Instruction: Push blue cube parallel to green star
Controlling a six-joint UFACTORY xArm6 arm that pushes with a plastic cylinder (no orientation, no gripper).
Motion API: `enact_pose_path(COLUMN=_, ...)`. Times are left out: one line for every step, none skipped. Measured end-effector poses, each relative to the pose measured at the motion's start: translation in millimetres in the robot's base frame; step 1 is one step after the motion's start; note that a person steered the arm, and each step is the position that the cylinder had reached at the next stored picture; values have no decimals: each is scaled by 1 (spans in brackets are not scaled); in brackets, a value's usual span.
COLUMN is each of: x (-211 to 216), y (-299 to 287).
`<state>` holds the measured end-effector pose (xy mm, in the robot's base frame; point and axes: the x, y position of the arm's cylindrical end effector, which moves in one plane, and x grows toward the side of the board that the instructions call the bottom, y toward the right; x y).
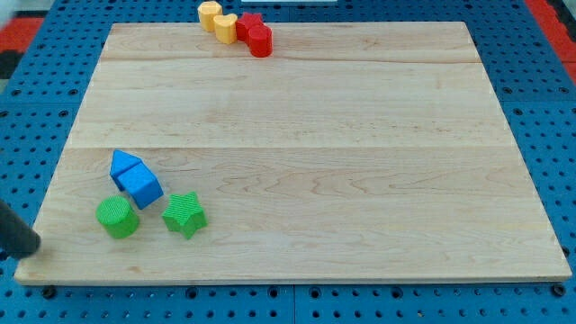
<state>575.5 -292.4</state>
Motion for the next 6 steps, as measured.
enact_pose_path(x=-37, y=47)
enact_pose_path(x=-61, y=68)
enact_pose_path(x=-69, y=93)
enact_pose_path(x=-69, y=146)
enact_pose_path(x=-73, y=198)
enact_pose_path(x=-84, y=207)
